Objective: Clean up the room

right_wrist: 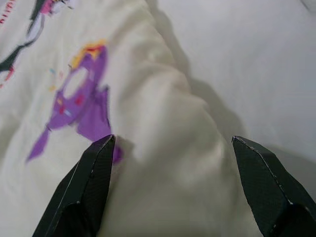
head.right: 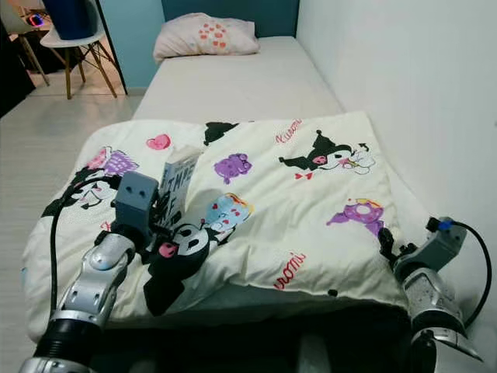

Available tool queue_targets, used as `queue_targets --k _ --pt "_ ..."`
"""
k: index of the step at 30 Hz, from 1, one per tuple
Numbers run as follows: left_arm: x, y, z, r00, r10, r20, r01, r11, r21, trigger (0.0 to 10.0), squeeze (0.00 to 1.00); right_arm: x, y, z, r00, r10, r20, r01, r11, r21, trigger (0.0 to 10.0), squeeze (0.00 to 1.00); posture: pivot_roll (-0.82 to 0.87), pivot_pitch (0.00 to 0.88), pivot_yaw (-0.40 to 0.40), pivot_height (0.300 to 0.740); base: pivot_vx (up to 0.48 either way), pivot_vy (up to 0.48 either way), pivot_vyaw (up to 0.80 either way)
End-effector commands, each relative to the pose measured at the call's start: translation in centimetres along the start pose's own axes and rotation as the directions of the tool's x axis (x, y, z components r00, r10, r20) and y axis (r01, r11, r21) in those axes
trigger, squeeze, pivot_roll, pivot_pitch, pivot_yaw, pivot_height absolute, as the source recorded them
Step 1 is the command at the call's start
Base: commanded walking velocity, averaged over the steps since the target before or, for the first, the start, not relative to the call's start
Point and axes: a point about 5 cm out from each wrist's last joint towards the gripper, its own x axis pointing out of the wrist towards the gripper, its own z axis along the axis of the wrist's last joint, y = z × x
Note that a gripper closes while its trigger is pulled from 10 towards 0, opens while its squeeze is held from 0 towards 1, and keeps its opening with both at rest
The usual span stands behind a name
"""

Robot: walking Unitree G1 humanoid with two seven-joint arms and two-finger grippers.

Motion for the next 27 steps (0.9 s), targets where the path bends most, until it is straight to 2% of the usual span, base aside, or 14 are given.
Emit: queue_targets --k 1,5,7,10,11,15,16,18,19,22,23,24,25,27 --pt "0.3 -0.3 1.2 0.998 -0.009 0.057 0.009 1.0 0.007 10.0 0.0 -0.1 -0.2 -1.1 0.999 -0.003 -0.042 0.004 1.0 0.022 10.0 0.0 -0.02 0.0 -0.049 0.522 0.0 0.0 0.0" --pt "0.3 -0.2 1.2 0.998 -0.008 0.058 0.007 1.0 0.011 10.0 0.0 -0.2 0.1 -2.1 0.994 0.017 -0.107 -0.018 1.0 -0.007 10.0 0.0 -0.02 0.0 -0.05 0.522 0.0 0.0 0.0" --pt "0.3 0.1 1.3 0.998 0.003 0.061 -0.003 1.0 0.015 10.0 0.0 -0.2 0.7 -2.5 0.988 0.088 -0.129 -0.082 0.995 0.049 10.0 0.0 -0.02 0.0 -0.05 0.522 0.0 0.0 0.0" --pt "0.3 0.3 1.4 0.998 0.01 0.063 -0.011 1.0 0.018 10.0 0.0 -0.2 1.0 -2.3 0.985 0.124 -0.119 -0.114 0.99 0.088 10.0 0.0 -0.02 0.0 -0.05 0.522 0.0 0.0 0.0" --pt "0.3 0.4 1.4 0.998 0.012 0.065 -0.013 1.0 0.02 10.0 0.0 -0.1 1.2 -2.0 0.983 0.159 -0.097 -0.145 0.981 0.13 10.0 0.0 -0.02 0.0 -0.053 0.522 0.0 0.0 0.0" --pt "0.3 0.4 1.4 0.998 0.012 0.065 -0.014 1.0 0.022 10.0 0.0 -0.1 1.4 -1.6 0.977 0.2 -0.074 -0.187 0.969 0.161 10.0 0.0 -0.02 0.0 -0.053 0.522 0.0 0.0 0.0" --pt "0.4 0.3 1.4 0.998 0.012 0.066 -0.013 1.0 0.022 10.0 0.0 -0.2 1.5 -1.3 0.969 0.238 -0.074 -0.225 0.963 0.15 10.0 0.0 -0.02 0.0 -0.053 0.522 0.0 0.0 0.0" --pt "0.5 0.1 1.4 0.998 0.008 0.065 -0.009 1.0 0.019 10.0 0.0 -0.5 1.1 -1.8 0.959 0.249 -0.139 -0.242 0.968 0.06 10.0 0.0 -0.03 0.0 -0.053 0.522 0.0 0.0 0.0" --pt "0.5 0.1 1.4 0.998 0.008 0.065 -0.009 1.0 0.019 10.0 0.0 -0.5 1.1 -1.8 0.959 0.249 -0.139 -0.242 0.968 0.06 10.0 0.0 -0.03 0.0 -0.053 0.522 0.0 0.0 0.0" --pt "0.7 -0.3 1.5 0.997 -0.007 0.07 0.006 1.0 0.015 10.0 0.0 -0.9 -0.3 -3.3 0.959 0.125 -0.253 -0.146 0.987 -0.066 10.0 0.0 -0.03 0.0 -0.049 0.522 0.0 0.0 0.0" --pt "0.7 -0.3 1.5 0.997 -0.007 0.07 0.006 1.0 0.015 10.0 0.0 -0.9 -0.3 -3.3 0.959 0.125 -0.253 -0.146 0.987 -0.066 10.0 0.0 -0.03 0.0 -0.049 0.522 0.0 0.0 0.0" --pt "0.8 -0.4 1.6 0.997 -0.009 0.072 0.008 1.0 0.015 10.0 0.0 -1.1 -0.9 -3.8 0.955 0.073 -0.286 -0.111 0.987 -0.117 9.3 0.0 -0.03 0.0 -0.047 0.522 0.0 0.0 0.0" --pt "0.8 -0.5 1.6 0.997 -0.01 0.073 0.009 1.0 0.015 10.0 0.0 -1.2 -1.2 -4.1 0.954 0.042 -0.296 -0.087 0.986 -0.141 3.4 0.0 -0.03 0.0 -0.047 0.522 0.0 0.0 0.0" --pt "0.8 -0.5 1.6 0.997 -0.01 0.073 0.009 1.0 0.015 10.0 0.0 -1.2 -1.2 -4.1 0.954 0.042 -0.296 -0.087 0.986 -0.141 3.4 0.0 -0.03 0.0 -0.047 0.522 0.0 0.0 0.0"
